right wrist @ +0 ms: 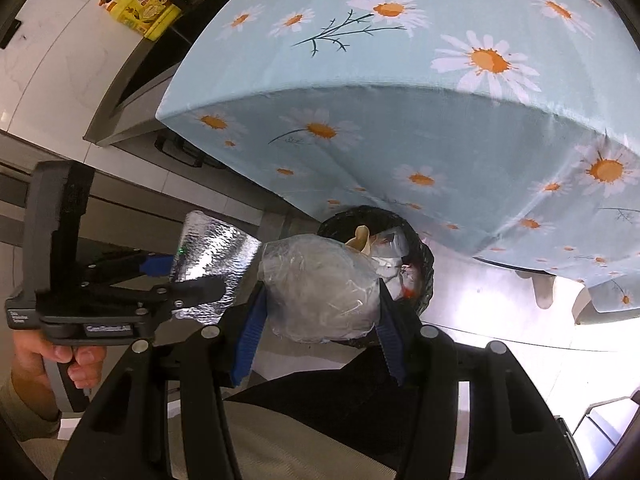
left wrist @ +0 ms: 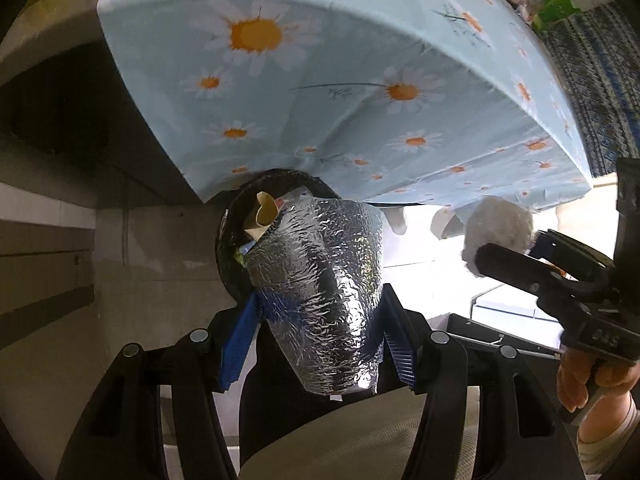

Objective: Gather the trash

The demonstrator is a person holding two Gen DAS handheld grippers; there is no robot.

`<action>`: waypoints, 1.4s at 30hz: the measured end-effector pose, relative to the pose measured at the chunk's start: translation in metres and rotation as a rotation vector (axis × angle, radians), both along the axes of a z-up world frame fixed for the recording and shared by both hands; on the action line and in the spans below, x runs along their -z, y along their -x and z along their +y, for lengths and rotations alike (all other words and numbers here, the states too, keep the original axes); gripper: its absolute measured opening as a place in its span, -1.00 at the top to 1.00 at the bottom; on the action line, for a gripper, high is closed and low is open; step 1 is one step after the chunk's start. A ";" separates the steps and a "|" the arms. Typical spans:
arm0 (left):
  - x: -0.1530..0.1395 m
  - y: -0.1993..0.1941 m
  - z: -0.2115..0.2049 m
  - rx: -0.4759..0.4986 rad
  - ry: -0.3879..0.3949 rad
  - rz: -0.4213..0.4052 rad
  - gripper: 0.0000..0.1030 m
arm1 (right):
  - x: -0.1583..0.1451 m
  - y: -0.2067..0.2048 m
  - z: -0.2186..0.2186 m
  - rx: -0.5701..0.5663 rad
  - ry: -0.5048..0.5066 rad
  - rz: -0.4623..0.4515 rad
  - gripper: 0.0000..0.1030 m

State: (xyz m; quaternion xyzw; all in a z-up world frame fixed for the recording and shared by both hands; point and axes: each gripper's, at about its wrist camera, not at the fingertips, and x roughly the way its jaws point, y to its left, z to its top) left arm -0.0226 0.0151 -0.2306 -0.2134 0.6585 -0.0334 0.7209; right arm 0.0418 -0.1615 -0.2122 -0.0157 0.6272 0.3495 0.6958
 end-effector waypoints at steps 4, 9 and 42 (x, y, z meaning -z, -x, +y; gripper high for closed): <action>0.004 -0.005 -0.001 -0.005 -0.013 0.004 -0.20 | 0.000 -0.007 -0.002 0.013 -0.028 0.005 -0.10; 0.005 -0.009 0.008 -0.063 -0.026 0.025 -0.44 | -0.004 -0.016 -0.008 0.045 -0.065 0.013 -0.24; -0.162 0.036 -0.078 -0.069 -0.171 -0.338 -0.45 | -0.133 0.027 -0.126 0.092 -0.167 -0.258 -0.56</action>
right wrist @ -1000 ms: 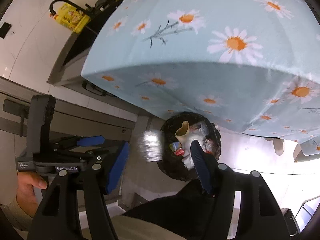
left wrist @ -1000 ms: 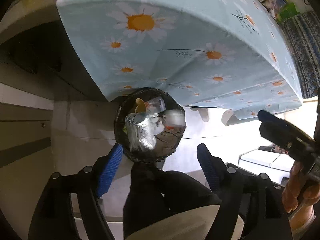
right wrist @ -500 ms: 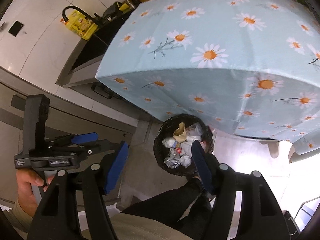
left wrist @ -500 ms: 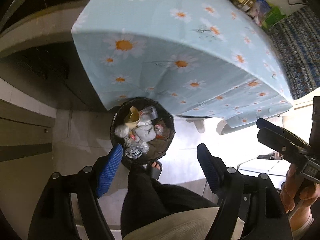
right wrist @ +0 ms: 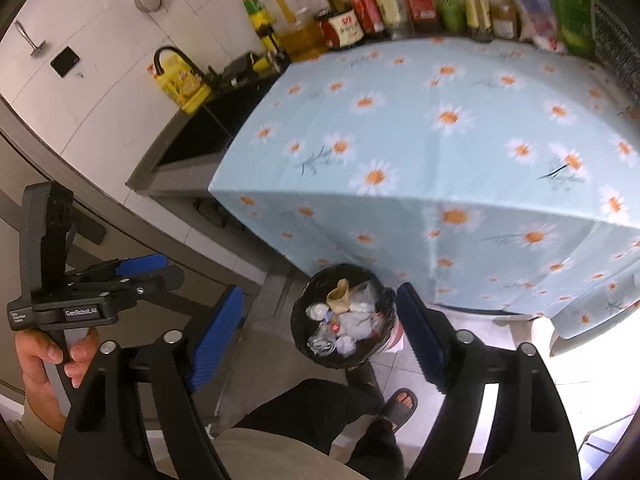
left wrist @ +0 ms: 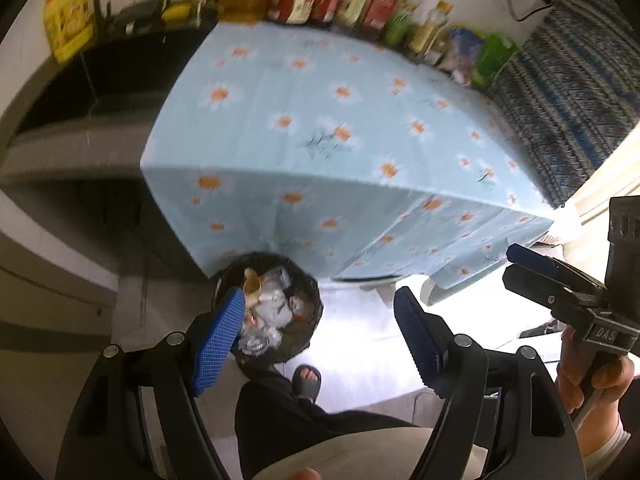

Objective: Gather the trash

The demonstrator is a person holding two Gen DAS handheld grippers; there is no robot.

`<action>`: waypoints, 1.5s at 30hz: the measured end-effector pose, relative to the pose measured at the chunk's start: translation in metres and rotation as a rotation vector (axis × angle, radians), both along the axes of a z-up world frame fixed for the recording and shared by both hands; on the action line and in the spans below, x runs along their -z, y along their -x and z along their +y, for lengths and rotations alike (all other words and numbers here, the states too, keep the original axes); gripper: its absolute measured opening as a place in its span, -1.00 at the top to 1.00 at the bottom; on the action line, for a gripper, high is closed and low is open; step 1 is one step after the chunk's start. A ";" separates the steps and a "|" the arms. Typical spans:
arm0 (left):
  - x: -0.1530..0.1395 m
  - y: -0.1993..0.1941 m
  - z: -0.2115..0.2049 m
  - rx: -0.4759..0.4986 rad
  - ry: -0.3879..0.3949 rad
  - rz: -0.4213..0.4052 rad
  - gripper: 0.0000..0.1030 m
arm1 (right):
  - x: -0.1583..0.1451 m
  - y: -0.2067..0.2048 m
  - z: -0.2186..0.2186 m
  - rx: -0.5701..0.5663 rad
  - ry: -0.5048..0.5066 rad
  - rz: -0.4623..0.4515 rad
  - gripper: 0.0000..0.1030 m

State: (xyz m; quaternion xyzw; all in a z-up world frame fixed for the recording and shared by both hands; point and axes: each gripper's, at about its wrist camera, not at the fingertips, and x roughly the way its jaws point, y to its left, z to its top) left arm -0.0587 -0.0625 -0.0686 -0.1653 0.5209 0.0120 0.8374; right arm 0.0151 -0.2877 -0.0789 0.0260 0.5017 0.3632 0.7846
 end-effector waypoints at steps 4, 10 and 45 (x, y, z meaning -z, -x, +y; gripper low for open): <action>-0.026 -0.004 -0.011 0.023 -0.030 -0.052 -0.45 | -0.028 -0.001 -0.018 0.026 -0.010 -0.065 -0.69; -0.061 -0.007 -0.022 0.027 -0.082 -0.122 -0.69 | -0.065 -0.003 -0.035 0.064 -0.010 -0.154 -0.84; -0.107 -0.005 -0.037 0.014 -0.132 -0.212 -0.87 | -0.109 -0.003 -0.056 0.079 -0.021 -0.240 -0.90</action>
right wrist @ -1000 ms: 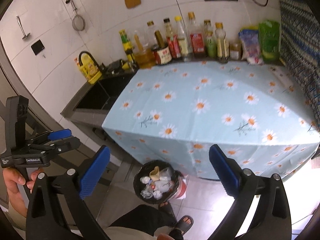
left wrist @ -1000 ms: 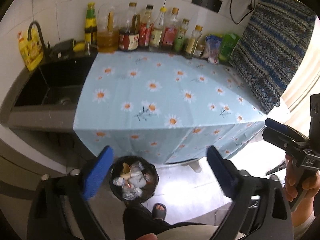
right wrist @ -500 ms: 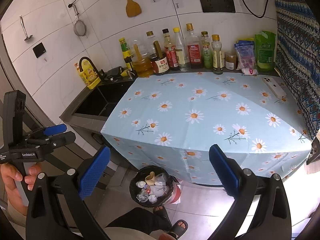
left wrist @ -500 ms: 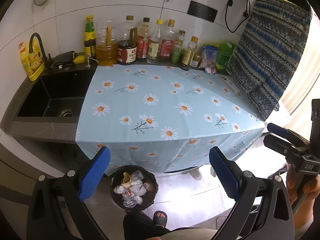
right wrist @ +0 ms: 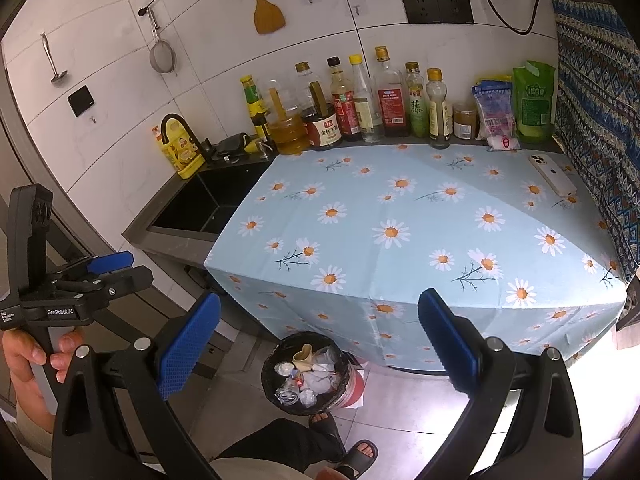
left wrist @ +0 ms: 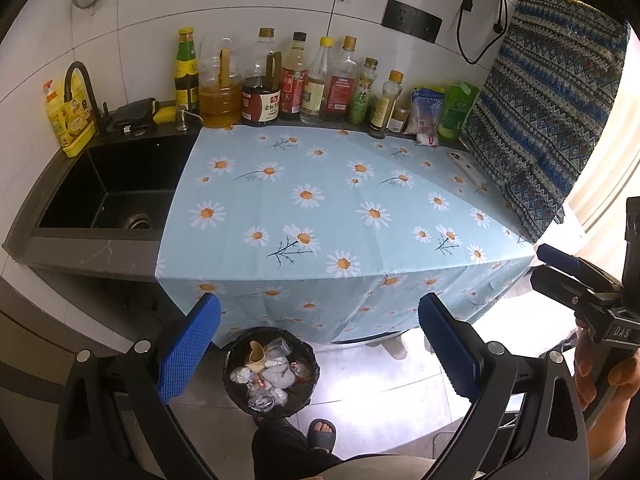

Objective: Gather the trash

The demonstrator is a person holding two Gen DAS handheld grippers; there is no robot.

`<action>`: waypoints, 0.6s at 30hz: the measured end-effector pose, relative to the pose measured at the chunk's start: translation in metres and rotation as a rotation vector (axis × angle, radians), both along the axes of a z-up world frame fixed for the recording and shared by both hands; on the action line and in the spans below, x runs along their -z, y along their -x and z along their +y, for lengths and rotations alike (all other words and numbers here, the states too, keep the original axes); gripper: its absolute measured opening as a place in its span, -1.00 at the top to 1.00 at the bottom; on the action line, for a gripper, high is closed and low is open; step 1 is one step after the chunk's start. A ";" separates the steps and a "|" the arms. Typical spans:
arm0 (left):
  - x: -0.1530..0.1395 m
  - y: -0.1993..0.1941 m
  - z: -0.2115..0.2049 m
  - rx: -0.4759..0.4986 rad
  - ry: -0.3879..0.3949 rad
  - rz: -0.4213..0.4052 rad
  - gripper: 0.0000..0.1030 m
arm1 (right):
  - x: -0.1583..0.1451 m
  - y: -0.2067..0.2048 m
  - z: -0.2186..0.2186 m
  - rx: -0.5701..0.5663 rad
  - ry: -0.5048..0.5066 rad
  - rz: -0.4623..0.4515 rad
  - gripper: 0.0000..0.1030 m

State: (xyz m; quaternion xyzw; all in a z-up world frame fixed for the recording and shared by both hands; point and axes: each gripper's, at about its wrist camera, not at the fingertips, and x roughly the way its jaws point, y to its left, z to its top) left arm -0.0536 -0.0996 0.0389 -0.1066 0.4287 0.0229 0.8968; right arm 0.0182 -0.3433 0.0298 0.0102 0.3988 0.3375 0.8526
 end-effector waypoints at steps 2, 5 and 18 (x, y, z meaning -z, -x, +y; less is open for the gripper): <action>0.000 0.000 0.000 -0.003 -0.002 0.001 -0.87 | 0.002 -0.001 -0.001 0.001 0.002 0.006 -0.90; 0.002 0.000 0.000 -0.005 -0.001 0.005 -0.87 | 0.002 0.000 -0.002 0.000 0.002 0.007 -0.90; 0.003 -0.003 -0.001 0.003 -0.010 0.006 -0.87 | 0.006 0.001 -0.002 -0.001 0.007 0.010 -0.90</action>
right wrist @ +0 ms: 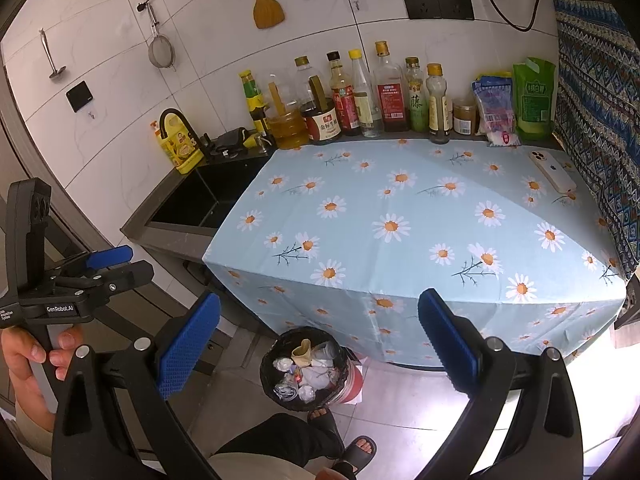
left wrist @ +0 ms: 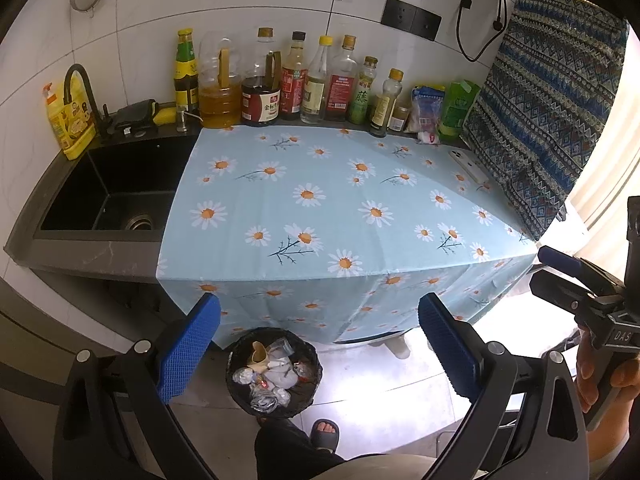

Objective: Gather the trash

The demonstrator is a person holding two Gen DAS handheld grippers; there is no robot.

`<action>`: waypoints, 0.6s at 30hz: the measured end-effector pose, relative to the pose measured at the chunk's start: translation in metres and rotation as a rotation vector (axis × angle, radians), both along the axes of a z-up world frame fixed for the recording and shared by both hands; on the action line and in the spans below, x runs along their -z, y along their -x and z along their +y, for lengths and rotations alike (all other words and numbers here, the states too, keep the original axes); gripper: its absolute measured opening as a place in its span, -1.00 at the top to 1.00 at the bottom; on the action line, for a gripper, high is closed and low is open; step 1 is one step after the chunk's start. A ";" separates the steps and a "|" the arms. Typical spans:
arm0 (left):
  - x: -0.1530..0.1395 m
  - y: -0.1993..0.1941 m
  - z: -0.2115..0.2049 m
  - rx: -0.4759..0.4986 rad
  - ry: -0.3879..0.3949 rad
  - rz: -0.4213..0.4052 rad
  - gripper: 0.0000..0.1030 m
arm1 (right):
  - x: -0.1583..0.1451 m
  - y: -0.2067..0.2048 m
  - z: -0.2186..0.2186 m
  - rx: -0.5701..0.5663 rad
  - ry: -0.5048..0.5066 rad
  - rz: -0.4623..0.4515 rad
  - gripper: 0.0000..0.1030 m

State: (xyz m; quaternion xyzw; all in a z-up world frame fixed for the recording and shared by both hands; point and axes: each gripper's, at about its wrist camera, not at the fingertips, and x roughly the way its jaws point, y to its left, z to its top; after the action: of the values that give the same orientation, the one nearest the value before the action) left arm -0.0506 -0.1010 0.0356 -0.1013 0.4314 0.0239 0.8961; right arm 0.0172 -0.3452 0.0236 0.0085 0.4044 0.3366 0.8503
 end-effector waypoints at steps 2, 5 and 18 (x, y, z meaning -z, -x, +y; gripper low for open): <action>0.000 0.000 0.000 0.001 -0.001 0.000 -0.87 | 0.000 0.000 0.000 0.001 -0.001 -0.001 -0.90; 0.000 -0.001 -0.002 0.005 -0.007 0.001 -0.87 | 0.000 0.000 0.001 0.000 0.001 0.000 -0.90; 0.005 0.000 -0.011 0.015 -0.006 0.009 -0.87 | 0.003 0.001 0.000 -0.003 -0.003 0.006 -0.90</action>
State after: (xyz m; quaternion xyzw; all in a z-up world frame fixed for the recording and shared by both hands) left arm -0.0501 -0.1116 0.0304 -0.0953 0.4360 0.0188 0.8947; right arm 0.0166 -0.3451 0.0202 0.0100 0.4065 0.3386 0.8485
